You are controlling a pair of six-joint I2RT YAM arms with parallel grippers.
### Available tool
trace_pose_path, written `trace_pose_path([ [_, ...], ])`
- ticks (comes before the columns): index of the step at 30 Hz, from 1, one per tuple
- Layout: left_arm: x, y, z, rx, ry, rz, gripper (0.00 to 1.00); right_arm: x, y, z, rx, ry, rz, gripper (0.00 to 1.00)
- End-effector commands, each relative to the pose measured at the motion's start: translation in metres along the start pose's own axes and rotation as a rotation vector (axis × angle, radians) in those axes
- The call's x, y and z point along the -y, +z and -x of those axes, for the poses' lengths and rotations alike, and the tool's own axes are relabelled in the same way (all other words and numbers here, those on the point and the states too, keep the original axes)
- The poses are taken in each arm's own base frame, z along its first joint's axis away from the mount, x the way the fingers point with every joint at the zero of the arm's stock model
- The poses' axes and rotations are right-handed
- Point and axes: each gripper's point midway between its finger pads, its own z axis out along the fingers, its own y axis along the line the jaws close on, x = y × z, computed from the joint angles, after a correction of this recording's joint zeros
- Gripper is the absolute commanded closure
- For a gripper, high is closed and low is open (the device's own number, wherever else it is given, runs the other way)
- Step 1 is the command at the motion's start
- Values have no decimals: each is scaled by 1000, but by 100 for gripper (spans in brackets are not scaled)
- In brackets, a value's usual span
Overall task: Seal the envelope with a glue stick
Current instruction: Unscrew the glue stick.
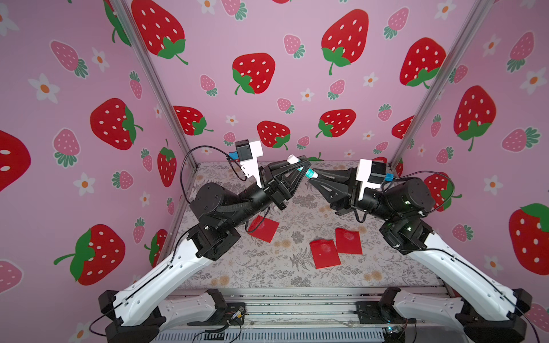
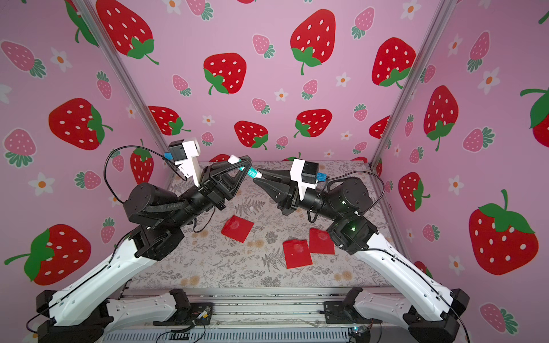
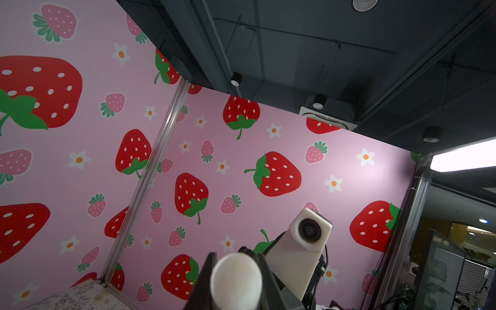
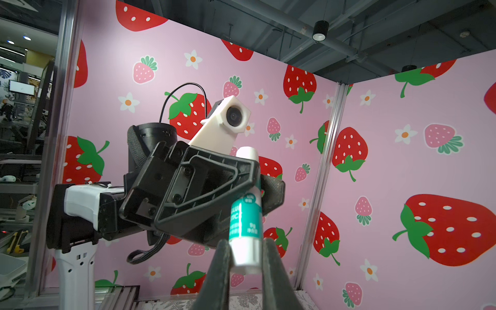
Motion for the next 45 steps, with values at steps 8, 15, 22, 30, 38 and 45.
trace_pose_path([
  [8,125,-30,-7,-233,271,-711,100,-72,-25,40,-12,477,375,100],
  [15,166,-79,-23,-422,274,-1167,100,-116,-53,21,-155,509,596,100],
  [22,163,-80,-26,-420,287,-1160,100,-114,-55,16,-168,456,539,100],
  [30,128,-41,-24,-324,350,-752,100,-71,-55,35,-23,240,210,49],
  [38,70,-8,3,-142,197,-314,100,-33,-58,54,76,-43,-32,43],
  [45,53,0,9,-97,76,-220,100,-19,-30,45,50,-160,-37,46],
])
